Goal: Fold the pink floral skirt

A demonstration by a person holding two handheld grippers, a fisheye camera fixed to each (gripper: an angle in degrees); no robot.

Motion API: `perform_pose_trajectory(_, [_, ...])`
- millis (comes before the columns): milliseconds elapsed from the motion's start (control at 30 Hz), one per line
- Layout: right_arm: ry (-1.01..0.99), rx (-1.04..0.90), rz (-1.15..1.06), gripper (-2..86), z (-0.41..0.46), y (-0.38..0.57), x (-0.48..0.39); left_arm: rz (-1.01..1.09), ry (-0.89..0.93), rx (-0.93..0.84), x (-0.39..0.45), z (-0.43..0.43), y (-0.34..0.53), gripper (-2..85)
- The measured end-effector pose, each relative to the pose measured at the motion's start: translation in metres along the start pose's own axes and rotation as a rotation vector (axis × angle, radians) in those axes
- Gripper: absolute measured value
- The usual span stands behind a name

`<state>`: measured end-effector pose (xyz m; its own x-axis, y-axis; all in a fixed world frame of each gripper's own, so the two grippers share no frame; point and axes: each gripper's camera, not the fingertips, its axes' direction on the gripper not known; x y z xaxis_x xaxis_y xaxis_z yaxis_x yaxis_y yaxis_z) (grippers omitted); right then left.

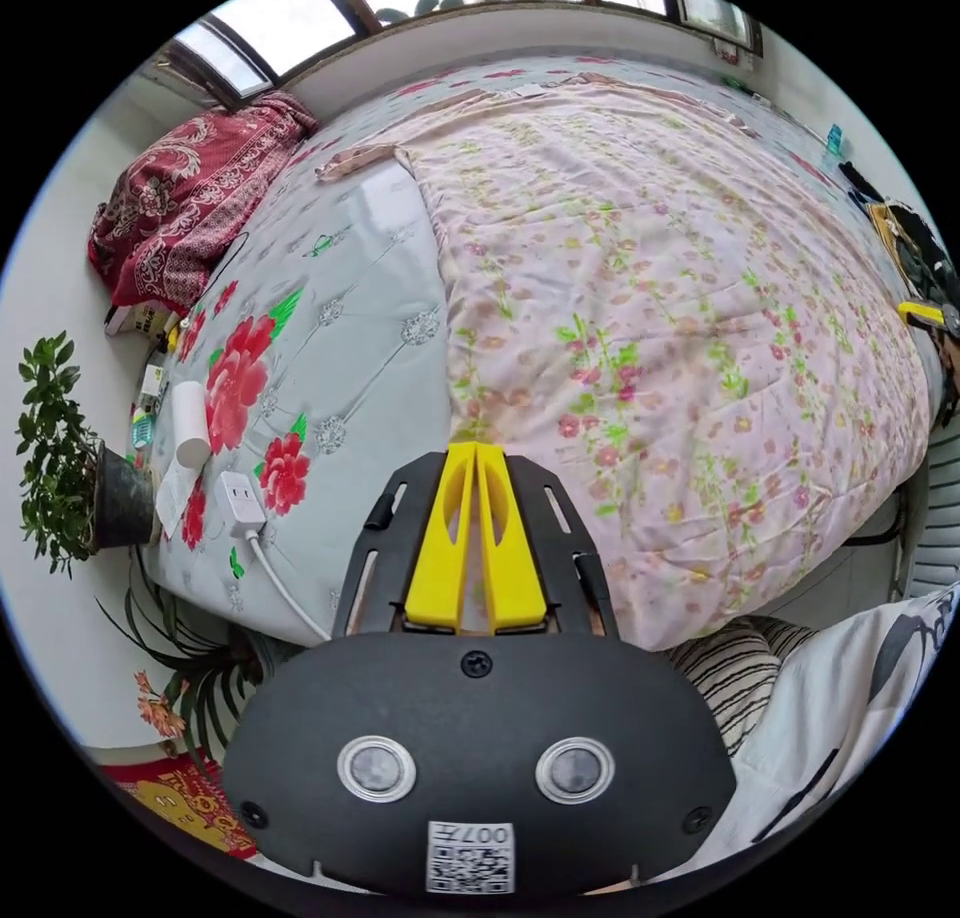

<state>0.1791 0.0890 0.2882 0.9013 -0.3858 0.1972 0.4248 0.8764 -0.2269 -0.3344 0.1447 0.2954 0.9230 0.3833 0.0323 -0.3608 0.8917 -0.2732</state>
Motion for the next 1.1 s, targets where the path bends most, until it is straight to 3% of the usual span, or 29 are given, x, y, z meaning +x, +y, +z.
perform_pose_trajectory(167, [-0.118,0.016,0.071,3.3,-0.012,-0.014,0.025,-0.073,0.031,-0.003,-0.020,-0.008,-0.011,-1.0])
perform_pose_trajectory(300, [-0.159,0.190,0.188,5.7,-0.041,-0.034,0.048,-0.117,0.072,0.094,-0.036,-0.030,-0.037,-1.0])
perform_pose_trajectory(500, [-0.132,0.039,0.145,1.9,0.012,-0.093,0.051,0.003,0.080,0.001,-0.010,0.015,-0.093,-1.0])
perform_pose_trajectory(667, [-0.028,0.007,0.106,0.8,0.018,-0.089,0.062,-0.060,0.094,-0.021,-0.023,0.026,-0.098,-1.0])
perform_pose_trajectory(933, [-0.234,0.331,0.291,7.1,-0.027,-0.166,0.179,-0.099,0.079,0.015,-0.008,-0.010,-0.144,-1.0])
perform_pose_trajectory(1100, [-0.244,0.339,0.403,8.9,-0.008,-0.240,0.265,-0.047,0.124,0.026,0.028,-0.023,-0.186,-1.0])
